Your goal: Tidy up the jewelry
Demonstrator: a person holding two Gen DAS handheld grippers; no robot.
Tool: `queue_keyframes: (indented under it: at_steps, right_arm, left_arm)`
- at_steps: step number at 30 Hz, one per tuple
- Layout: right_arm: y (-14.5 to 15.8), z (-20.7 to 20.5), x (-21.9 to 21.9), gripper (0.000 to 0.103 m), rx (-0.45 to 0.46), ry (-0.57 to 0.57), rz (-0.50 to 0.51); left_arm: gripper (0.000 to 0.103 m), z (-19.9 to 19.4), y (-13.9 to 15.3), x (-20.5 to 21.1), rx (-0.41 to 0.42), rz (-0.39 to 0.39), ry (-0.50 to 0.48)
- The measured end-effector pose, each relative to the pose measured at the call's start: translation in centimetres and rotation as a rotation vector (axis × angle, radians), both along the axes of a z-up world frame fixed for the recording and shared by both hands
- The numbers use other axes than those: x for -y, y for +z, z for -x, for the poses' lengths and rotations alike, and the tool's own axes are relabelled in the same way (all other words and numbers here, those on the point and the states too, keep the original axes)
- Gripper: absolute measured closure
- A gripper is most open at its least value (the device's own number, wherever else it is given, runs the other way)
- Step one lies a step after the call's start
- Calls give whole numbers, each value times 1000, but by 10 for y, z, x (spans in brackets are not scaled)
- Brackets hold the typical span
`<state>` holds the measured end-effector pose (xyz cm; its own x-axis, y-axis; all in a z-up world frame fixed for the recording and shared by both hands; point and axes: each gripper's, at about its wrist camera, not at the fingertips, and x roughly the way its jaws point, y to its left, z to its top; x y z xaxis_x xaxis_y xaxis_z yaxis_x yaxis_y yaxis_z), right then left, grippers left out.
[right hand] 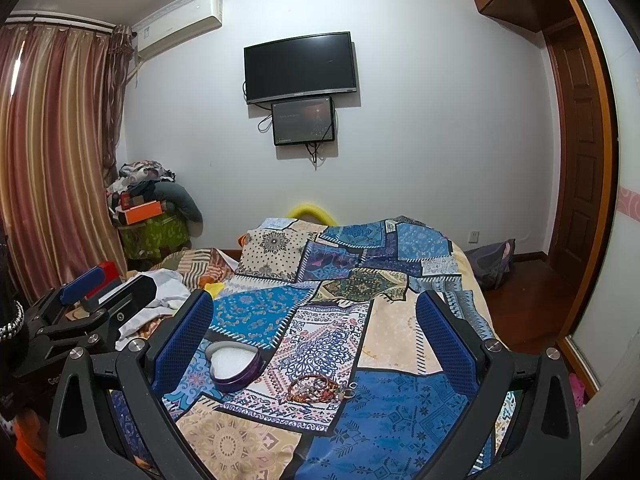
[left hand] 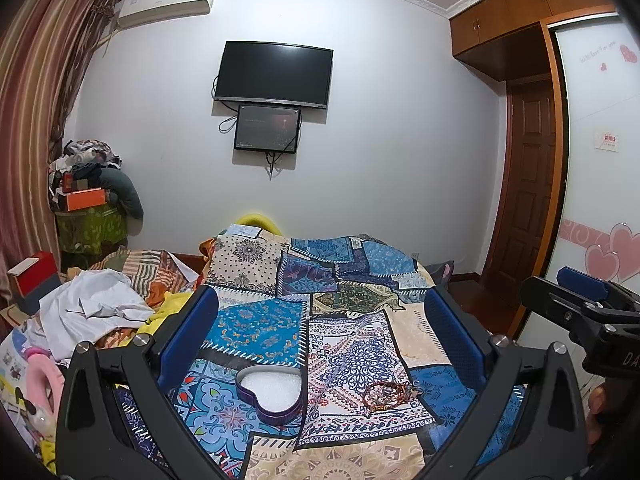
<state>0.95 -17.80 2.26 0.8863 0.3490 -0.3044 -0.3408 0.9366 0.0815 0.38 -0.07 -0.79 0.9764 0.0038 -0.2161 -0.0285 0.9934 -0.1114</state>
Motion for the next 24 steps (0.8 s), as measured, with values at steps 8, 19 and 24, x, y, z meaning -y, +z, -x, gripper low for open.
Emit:
queue_keyframes:
  at_steps: [8,19,24]
  right_arm:
    - [0,0,0,2,-1,-1,0]
    - [-8,-1,-2,2,-5,-3,11]
    - [-10,-7,4,2,-22,-13,9]
  left_arm:
    - [0,-1,1,-1,-1,-2,3]
    - [0,-6,-1,-1,-12,8,13]
    - [0,-18,-8,-2,-57,10,26]
